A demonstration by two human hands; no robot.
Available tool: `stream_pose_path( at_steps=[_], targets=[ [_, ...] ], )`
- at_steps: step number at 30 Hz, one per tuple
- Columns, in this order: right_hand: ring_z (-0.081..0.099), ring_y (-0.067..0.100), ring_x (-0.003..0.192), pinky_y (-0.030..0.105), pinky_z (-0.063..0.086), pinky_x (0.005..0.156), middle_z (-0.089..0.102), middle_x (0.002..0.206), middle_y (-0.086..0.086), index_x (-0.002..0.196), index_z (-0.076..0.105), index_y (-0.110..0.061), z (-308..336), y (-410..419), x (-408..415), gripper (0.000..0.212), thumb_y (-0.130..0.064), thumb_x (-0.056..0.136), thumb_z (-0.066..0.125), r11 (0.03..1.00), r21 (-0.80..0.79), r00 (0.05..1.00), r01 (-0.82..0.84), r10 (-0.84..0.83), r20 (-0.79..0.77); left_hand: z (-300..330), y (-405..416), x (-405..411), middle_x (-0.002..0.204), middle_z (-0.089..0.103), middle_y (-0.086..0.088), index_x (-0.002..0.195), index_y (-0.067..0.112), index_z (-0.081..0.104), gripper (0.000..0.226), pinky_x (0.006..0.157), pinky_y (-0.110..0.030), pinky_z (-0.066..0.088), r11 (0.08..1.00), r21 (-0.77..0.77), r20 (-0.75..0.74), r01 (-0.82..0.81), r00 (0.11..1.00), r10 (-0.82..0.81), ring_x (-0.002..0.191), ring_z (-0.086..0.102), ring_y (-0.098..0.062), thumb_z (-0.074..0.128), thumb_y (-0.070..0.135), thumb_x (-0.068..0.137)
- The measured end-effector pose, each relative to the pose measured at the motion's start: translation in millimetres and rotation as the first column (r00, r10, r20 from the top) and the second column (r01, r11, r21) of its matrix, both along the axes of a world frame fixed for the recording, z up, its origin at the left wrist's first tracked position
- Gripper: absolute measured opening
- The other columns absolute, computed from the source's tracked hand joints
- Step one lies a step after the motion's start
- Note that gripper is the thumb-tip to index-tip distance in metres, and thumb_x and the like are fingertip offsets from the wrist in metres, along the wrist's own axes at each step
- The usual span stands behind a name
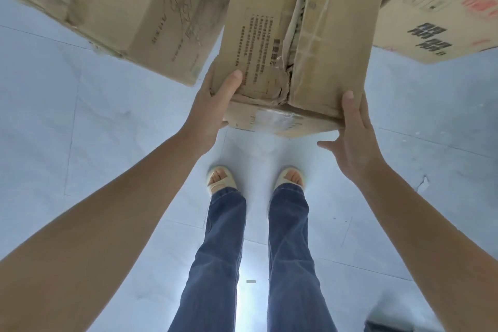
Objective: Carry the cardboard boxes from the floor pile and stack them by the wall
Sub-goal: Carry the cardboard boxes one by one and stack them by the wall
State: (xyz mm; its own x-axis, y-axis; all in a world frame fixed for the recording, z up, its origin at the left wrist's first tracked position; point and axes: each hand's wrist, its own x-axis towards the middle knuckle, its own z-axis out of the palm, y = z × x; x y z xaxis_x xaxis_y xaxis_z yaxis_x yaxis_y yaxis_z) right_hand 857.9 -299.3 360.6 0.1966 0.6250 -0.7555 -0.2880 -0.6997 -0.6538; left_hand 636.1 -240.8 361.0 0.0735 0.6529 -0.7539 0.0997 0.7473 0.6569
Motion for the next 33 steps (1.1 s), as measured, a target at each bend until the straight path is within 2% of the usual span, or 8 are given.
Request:
stream_pose_path(
  at_steps=[2, 5, 12, 17, 21, 25, 28, 33],
  targets=[
    [0.05, 0.013, 0.124, 0.056, 0.045, 0.088, 0.052, 0.135, -0.021, 0.137, 0.039, -0.047, 22, 8, 3, 0.043, -0.049, 0.095, 0.047, 0.999, 0.026, 0.999, 0.025, -0.025, 0.028, 21, 3, 6, 0.104, 0.066, 0.032, 0.131, 0.043, 0.045, 0.043, 0.078, -0.039, 0.051, 0.999, 0.024, 0.028, -0.045, 0.999, 0.044, 0.095, 0.063, 0.008, 0.056, 0.048, 0.09],
    [0.06, 0.016, 0.115, 0.052, 0.053, 0.082, 0.059, 0.129, -0.012, 0.134, 0.047, -0.038, 54, 14, 6, 0.037, -0.043, 0.097, 0.048, 0.998, 0.044, 0.997, 0.032, -0.035, 0.065, 50, 3, 11, 0.108, 0.066, 0.026, 0.129, 0.043, 0.048, 0.042, 0.091, -0.05, 0.05, 0.996, 0.011, 0.032, -0.09, 0.995, 0.09, 0.102, 0.063, 0.0, 0.057, 0.047, 0.089],
    [0.069, 0.005, 0.081, 0.046, 0.053, 0.069, 0.07, 0.095, -0.018, 0.126, 0.055, -0.032, 132, -20, -1, 0.029, -0.037, 0.1, 0.044, 0.995, 0.074, 0.985, -0.066, 0.053, 0.165, 121, -42, -3, 0.107, 0.066, 0.022, 0.125, 0.043, 0.049, 0.034, 0.09, -0.052, 0.051, 0.988, -0.023, 0.055, -0.154, 0.986, 0.155, 0.095, 0.064, -0.003, 0.055, 0.043, 0.091],
    [0.068, 0.001, 0.079, 0.048, 0.05, 0.072, 0.07, 0.096, -0.02, 0.122, 0.056, -0.038, 199, -61, -11, 0.026, -0.034, 0.101, 0.042, 0.982, 0.095, 0.966, -0.163, 0.139, 0.218, 178, -101, -14, 0.091, 0.069, 0.024, 0.104, 0.051, 0.053, 0.016, 0.071, -0.037, 0.055, 0.98, 0.01, 0.1, -0.198, 0.975, 0.196, 0.078, 0.066, 0.005, 0.05, 0.039, 0.095],
    [0.066, -0.001, 0.074, 0.046, 0.047, 0.071, 0.069, 0.093, -0.023, 0.112, 0.059, -0.043, 247, -98, -7, 0.023, -0.031, 0.101, 0.043, 0.967, 0.138, 0.955, -0.212, 0.175, 0.238, 221, -158, -11, 0.094, 0.07, 0.021, 0.101, 0.055, 0.056, 0.018, 0.078, -0.042, 0.058, 0.957, 0.044, 0.131, -0.286, 0.951, 0.278, 0.081, 0.068, -0.001, 0.05, 0.039, 0.095],
    [0.065, -0.005, 0.073, 0.038, 0.049, 0.066, 0.07, 0.097, -0.024, 0.115, 0.057, -0.048, 291, -132, 10, 0.026, -0.031, 0.1, 0.045, 0.921, 0.23, 0.934, -0.314, 0.256, 0.249, 259, -217, 11, 0.101, 0.069, 0.019, 0.118, 0.046, 0.054, 0.025, 0.085, -0.048, 0.056, 0.896, 0.08, 0.143, -0.438, 0.894, 0.424, 0.099, 0.064, -0.01, 0.053, 0.041, 0.093],
    [0.063, -0.006, 0.068, 0.032, 0.045, 0.061, 0.069, 0.092, -0.028, 0.12, 0.057, -0.045, 325, -149, 29, 0.027, -0.033, 0.099, 0.045, 0.858, 0.313, 0.902, -0.408, 0.327, 0.281, 287, -254, 37, 0.105, 0.068, 0.017, 0.125, 0.039, 0.054, 0.033, 0.084, -0.05, 0.056, 0.843, 0.121, 0.182, -0.524, 0.847, 0.5, 0.096, 0.063, -0.003, 0.054, 0.042, 0.092],
    [0.063, -0.007, 0.069, 0.021, 0.046, 0.05, 0.067, 0.087, -0.028, 0.125, 0.057, -0.04, 373, -188, 45, 0.03, -0.03, 0.098, 0.048, 0.757, 0.431, 0.865, -0.491, 0.365, 0.343, 336, -317, 61, 0.1, 0.07, 0.019, 0.117, 0.039, 0.06, 0.027, 0.083, -0.053, 0.056, 0.745, 0.2, 0.218, -0.636, 0.77, 0.599, 0.088, 0.065, 0.002, 0.054, 0.043, 0.091]
  ],
)
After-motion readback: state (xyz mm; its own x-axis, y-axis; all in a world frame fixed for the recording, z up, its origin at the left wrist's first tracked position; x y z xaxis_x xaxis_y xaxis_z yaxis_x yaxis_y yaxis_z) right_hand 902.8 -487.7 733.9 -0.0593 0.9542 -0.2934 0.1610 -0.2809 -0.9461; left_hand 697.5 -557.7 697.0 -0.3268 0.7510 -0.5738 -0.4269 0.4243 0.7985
